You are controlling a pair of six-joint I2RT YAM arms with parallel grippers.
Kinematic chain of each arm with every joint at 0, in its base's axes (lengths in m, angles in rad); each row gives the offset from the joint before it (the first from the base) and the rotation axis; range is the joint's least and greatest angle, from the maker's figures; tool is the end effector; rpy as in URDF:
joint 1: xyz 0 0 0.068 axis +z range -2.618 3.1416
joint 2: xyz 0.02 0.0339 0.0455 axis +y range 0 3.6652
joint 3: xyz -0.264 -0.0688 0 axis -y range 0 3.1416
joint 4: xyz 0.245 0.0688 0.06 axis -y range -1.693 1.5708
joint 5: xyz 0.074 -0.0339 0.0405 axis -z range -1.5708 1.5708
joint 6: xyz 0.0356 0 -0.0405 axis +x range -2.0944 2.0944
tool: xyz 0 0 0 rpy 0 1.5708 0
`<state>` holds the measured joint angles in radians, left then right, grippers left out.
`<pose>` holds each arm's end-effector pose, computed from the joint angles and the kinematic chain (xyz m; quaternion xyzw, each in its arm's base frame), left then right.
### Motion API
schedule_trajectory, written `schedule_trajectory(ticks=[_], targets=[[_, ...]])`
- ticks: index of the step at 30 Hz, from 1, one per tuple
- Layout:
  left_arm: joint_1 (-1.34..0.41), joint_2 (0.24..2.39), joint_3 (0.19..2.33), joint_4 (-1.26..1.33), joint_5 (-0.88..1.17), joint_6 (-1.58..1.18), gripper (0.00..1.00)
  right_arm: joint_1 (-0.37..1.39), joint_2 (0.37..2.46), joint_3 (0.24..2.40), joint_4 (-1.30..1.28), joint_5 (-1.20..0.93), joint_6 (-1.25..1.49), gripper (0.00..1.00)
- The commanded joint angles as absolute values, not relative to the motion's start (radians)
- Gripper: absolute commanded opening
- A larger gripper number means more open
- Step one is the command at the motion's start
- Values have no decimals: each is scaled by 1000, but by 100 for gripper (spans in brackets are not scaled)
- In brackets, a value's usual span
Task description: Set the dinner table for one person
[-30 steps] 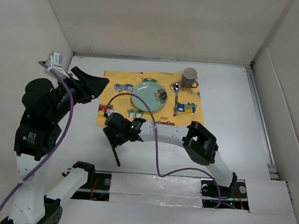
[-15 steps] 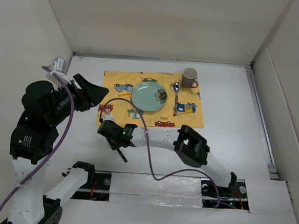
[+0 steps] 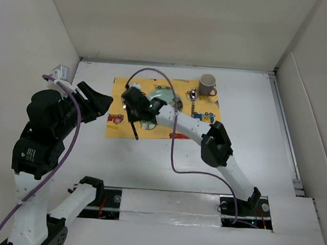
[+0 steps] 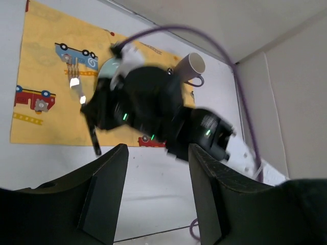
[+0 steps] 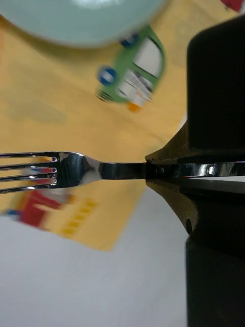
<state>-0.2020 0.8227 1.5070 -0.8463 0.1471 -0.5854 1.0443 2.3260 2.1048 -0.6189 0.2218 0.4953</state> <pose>0.0970 -0.0252 0.4908 -0.0981 0.7551 -0.2995 0.5749 0.2709 0.4506 0.2295 -0.2136 0.9042 0.1729 0.3269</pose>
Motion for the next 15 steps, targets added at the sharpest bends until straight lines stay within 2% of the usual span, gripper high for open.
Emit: schedule_trajectory(ticks=[1,5,10,15], targets=[[-207,833,1546,-841,112,-600,48,937,2402,2384,-575,199,520,0],[-207,815,1520,-842,95,-621,48,865,2571,2603,-569,127,569,0],[-207,773,1460,-864,68,-649,48,833,2641,2625,-422,60,675,0],[-207,758,1419,-856,35,-652,48,833,2695,2659,-396,54,695,0]])
